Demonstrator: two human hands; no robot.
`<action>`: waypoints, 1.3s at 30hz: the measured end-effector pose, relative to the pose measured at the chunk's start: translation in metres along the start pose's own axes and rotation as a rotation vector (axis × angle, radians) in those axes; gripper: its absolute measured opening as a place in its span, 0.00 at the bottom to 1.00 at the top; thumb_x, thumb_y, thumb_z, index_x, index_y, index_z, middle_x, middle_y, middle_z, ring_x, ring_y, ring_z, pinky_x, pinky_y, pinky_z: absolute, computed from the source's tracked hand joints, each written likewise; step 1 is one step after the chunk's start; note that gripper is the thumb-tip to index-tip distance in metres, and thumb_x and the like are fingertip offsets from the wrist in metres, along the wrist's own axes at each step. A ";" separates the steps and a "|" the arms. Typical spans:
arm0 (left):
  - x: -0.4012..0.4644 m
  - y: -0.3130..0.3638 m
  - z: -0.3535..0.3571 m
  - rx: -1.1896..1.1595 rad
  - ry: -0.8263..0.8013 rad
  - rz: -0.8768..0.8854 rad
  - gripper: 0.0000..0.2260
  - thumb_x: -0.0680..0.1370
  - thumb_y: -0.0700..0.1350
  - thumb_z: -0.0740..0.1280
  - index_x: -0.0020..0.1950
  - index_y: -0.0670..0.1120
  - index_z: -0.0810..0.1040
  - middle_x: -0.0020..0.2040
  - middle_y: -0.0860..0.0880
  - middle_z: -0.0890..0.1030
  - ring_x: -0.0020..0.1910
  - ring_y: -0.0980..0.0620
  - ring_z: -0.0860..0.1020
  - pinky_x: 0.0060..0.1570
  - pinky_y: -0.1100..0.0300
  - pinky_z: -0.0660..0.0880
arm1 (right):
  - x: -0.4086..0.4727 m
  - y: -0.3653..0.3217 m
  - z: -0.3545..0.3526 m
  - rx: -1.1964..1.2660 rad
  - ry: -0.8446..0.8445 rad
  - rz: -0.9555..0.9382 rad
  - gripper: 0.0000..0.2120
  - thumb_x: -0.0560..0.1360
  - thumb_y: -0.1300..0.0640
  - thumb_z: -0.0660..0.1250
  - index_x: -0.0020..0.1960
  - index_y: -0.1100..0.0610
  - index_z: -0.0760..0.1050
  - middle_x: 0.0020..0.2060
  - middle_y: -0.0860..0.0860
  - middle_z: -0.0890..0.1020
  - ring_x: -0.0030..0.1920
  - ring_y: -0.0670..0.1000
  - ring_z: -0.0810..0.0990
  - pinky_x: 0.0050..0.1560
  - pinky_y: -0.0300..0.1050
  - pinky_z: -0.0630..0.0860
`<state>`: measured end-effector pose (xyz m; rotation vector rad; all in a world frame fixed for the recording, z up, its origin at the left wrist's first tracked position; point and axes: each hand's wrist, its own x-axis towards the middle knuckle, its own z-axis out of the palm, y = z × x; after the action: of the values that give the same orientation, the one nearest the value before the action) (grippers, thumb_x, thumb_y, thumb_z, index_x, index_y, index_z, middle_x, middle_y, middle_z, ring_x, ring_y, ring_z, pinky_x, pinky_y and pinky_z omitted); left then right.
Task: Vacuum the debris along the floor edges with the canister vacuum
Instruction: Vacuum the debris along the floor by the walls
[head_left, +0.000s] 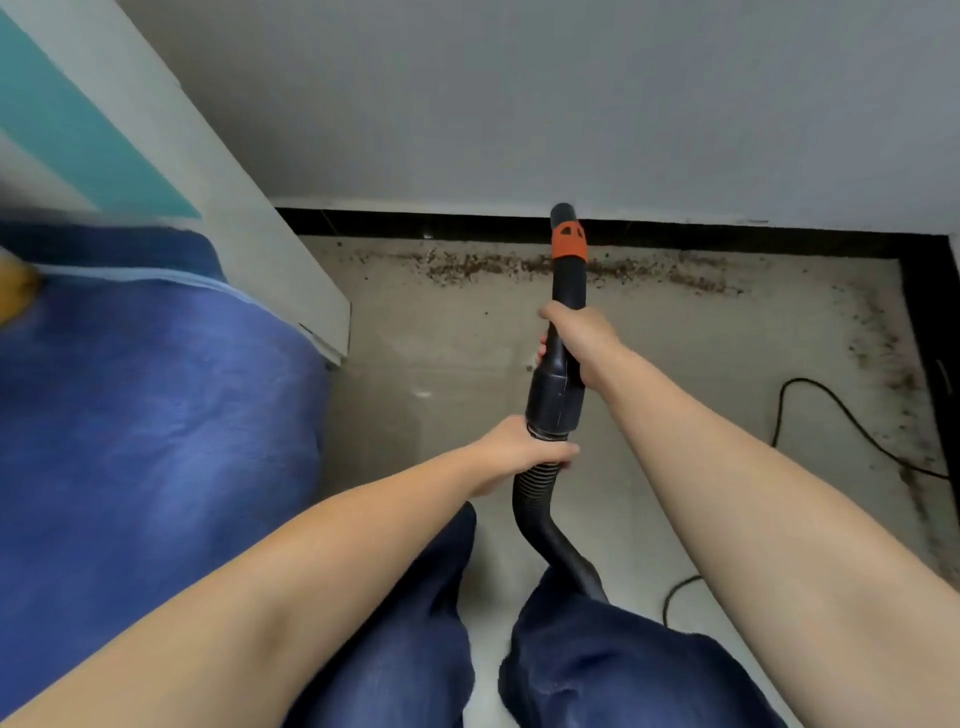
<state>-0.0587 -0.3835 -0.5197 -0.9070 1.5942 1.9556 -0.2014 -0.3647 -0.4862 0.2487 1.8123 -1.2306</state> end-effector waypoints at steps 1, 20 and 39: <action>0.015 -0.010 -0.007 -0.031 -0.020 0.007 0.03 0.73 0.41 0.72 0.40 0.44 0.80 0.35 0.51 0.83 0.34 0.57 0.81 0.38 0.67 0.76 | 0.018 0.007 0.006 -0.004 -0.012 -0.003 0.06 0.75 0.60 0.66 0.46 0.60 0.70 0.26 0.53 0.75 0.23 0.51 0.74 0.28 0.42 0.76; 0.137 -0.110 -0.058 -0.514 0.009 -0.119 0.06 0.77 0.41 0.69 0.48 0.42 0.73 0.33 0.43 0.78 0.28 0.51 0.77 0.32 0.62 0.76 | 0.197 0.098 0.087 -0.164 -0.112 0.130 0.05 0.74 0.63 0.66 0.46 0.62 0.69 0.24 0.54 0.74 0.20 0.51 0.73 0.24 0.41 0.75; 0.160 -0.112 -0.074 -0.912 0.136 -0.148 0.14 0.77 0.39 0.68 0.62 0.37 0.74 0.47 0.38 0.80 0.45 0.43 0.79 0.52 0.51 0.76 | 0.228 0.092 0.154 -0.465 -0.398 0.046 0.06 0.73 0.62 0.66 0.46 0.62 0.69 0.21 0.53 0.74 0.19 0.51 0.73 0.24 0.40 0.73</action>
<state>-0.0730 -0.4393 -0.7206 -1.4497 0.5896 2.5572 -0.1901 -0.5152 -0.7340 -0.2041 1.6696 -0.7311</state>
